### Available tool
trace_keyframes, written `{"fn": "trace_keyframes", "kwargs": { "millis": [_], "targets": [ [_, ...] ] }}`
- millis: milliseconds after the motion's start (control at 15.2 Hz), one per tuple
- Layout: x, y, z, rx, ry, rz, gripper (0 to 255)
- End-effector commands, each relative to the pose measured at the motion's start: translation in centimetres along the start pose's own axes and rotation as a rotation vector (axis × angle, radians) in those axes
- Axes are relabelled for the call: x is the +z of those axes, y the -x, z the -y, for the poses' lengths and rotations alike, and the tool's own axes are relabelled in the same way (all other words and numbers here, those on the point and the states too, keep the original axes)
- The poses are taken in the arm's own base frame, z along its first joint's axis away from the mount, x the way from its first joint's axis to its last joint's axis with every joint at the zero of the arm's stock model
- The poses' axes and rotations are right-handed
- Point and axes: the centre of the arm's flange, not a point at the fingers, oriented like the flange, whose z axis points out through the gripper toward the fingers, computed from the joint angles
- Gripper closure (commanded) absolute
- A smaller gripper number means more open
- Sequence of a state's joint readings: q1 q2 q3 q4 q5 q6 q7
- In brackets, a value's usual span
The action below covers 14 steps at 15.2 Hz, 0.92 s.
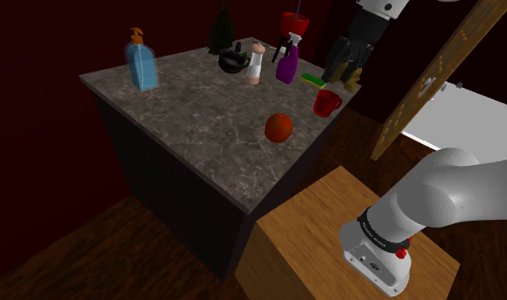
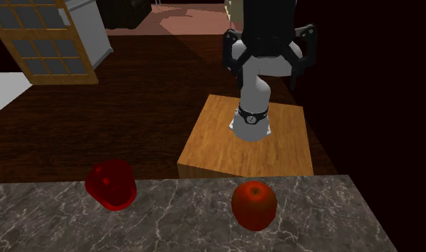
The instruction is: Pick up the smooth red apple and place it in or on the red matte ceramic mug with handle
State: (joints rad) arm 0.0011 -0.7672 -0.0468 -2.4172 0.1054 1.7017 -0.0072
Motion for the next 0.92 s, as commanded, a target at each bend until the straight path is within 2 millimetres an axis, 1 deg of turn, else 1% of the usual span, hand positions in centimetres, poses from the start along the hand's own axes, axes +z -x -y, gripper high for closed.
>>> {"fn": "trace_keyframes", "kwargs": {
  "millis": [0, 594, 792, 858],
  "targets": [
    [0.0, 0.0, 0.0, 0.000, 0.000, 0.000, 0],
    [9.6, -8.4, 0.3, -0.105, 0.030, 0.087, 0],
    [12.9, -11.0, 0.5, -0.140, 0.040, 0.116, 0],
    [13.7, -11.6, 0.6, -0.147, 0.042, 0.122, 0]
  ]
}}
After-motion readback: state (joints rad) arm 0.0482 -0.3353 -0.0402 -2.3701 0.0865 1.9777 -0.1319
